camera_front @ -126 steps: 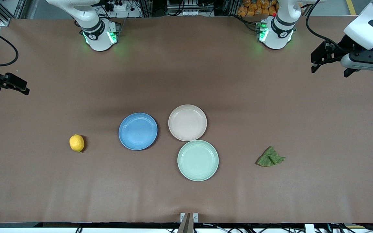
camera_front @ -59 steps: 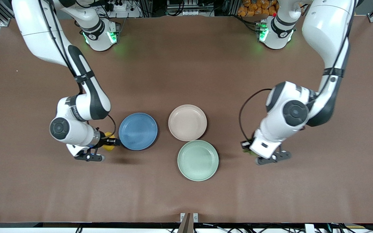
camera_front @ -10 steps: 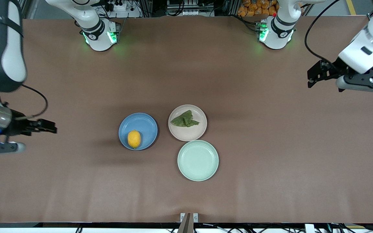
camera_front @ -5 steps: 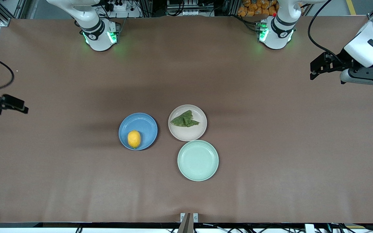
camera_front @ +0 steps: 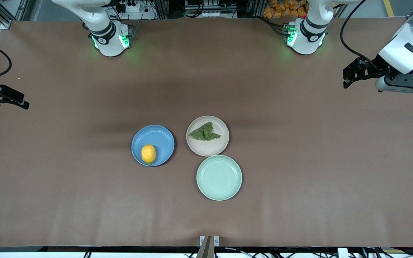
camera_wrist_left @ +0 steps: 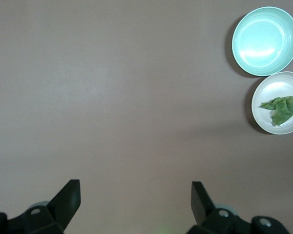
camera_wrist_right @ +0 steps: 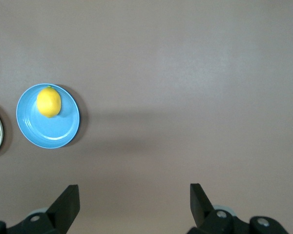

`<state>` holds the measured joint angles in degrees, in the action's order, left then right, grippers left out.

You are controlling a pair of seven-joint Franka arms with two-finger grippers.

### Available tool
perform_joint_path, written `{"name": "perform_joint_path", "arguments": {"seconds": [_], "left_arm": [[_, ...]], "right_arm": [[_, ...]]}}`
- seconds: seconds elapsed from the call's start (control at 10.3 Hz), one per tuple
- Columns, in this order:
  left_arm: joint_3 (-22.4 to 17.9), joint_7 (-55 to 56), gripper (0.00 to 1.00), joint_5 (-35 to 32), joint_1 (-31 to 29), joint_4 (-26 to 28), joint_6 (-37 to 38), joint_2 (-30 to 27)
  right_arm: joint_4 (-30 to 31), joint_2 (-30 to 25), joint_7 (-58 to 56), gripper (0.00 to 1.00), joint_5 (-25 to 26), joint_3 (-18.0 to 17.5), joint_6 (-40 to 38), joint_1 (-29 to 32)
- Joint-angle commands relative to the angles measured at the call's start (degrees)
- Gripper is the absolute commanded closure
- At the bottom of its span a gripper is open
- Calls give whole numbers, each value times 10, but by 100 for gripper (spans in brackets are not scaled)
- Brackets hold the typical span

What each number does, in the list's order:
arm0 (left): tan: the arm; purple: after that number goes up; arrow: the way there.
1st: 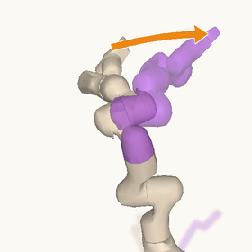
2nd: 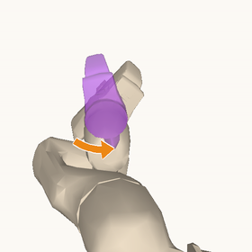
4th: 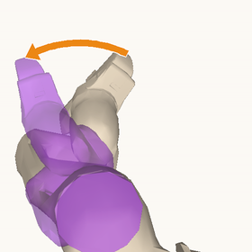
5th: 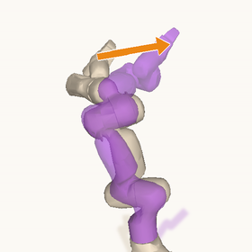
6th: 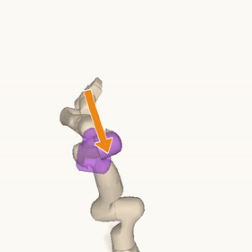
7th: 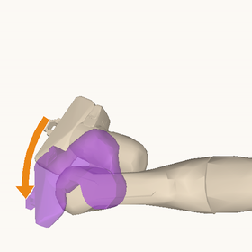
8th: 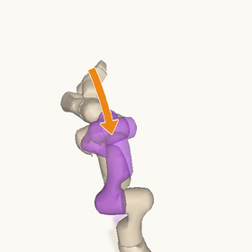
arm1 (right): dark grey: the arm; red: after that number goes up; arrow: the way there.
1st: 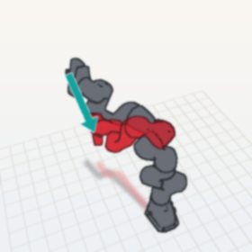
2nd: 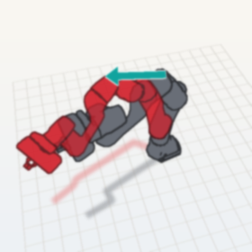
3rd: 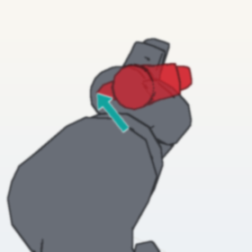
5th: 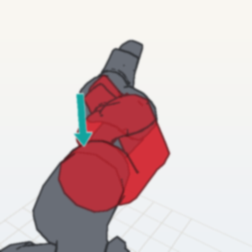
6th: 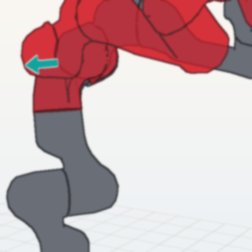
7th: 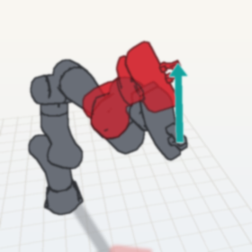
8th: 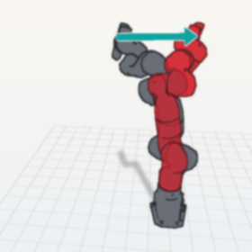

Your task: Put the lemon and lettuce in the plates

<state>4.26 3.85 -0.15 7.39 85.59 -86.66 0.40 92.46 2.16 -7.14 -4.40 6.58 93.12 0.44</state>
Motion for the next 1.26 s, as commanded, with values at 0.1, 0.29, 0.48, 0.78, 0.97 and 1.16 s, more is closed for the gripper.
{"name": "perform_joint_path", "arguments": {"seconds": [0.1, 0.29, 0.48, 0.78, 0.97, 1.16], "left_arm": [[3, 3, 0, -13, -2, -10, 5, 0], [3, -3, 0, -13, 1, -10, -11, 0], [2, -3, 0, -13, 1, -10, -19, 1], [4, -3, 0, -12, 0, -10, -22, 1], [2, -3, 0, -11, -4, -10, -25, 2], [1, -3, 0, -9, -4, -10, -25, 2]], "right_arm": [[22, -35, -7, 0, 11, -20, 5, 7], [15, -34, -8, 0, 70, -29, 5, 1], [9, -31, -5, 0, 98, -44, 9, 1], [5, -32, -3, 0, 97, -44, 8, -1], [4, -34, -5, 0, 95, -44, -8, -3], [-4, -33, -2, 0, 73, -42, -36, -2]]}}
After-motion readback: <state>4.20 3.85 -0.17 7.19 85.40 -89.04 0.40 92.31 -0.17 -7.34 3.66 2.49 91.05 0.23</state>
